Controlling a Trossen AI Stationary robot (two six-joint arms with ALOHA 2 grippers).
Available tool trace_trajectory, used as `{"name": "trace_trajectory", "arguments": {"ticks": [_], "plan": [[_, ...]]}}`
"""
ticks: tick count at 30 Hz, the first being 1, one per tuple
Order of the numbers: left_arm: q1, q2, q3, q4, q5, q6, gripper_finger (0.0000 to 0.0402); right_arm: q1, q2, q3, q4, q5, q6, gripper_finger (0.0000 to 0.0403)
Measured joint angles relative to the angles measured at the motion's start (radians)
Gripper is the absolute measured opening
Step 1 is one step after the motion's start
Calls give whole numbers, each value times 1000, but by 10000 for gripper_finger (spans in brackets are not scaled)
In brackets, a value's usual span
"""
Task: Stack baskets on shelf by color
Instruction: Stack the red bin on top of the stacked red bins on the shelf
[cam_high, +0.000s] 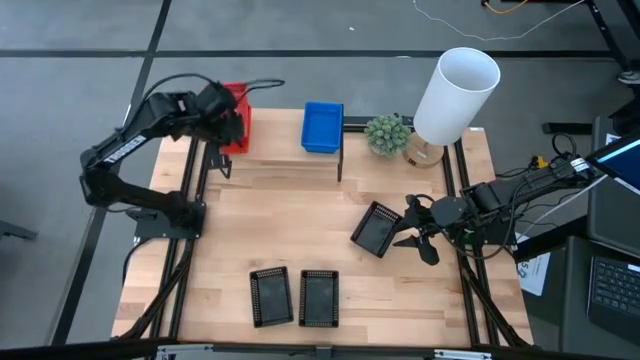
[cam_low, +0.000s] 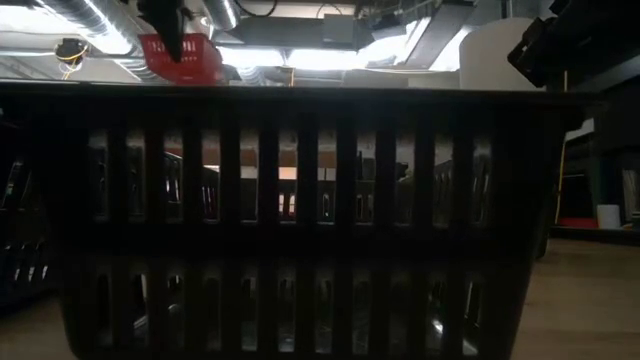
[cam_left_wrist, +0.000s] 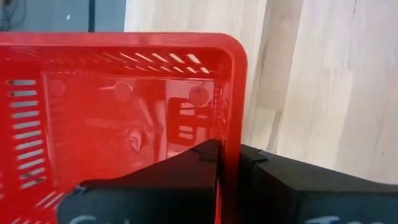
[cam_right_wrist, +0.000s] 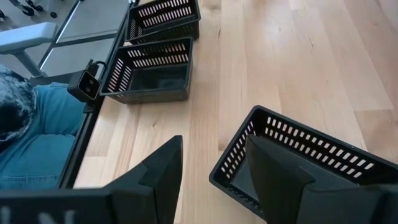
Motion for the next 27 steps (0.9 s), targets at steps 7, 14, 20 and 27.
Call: {"name": "trace_trajectory", "arguments": {"ticks": [7, 14, 20, 27], "plan": [[178, 31, 0, 10, 133, 126, 0, 0, 0, 0, 0, 0, -1, 174], [268, 65, 0, -7, 210, 154, 0, 0, 0, 0, 0, 0, 0, 174], [291, 101, 0, -92, 209, 156, 0, 0, 0, 0, 1, 0, -2, 174], [290, 134, 0, -74, 213, 193, 0, 0, 0, 0, 1, 0, -3, 174]]}}
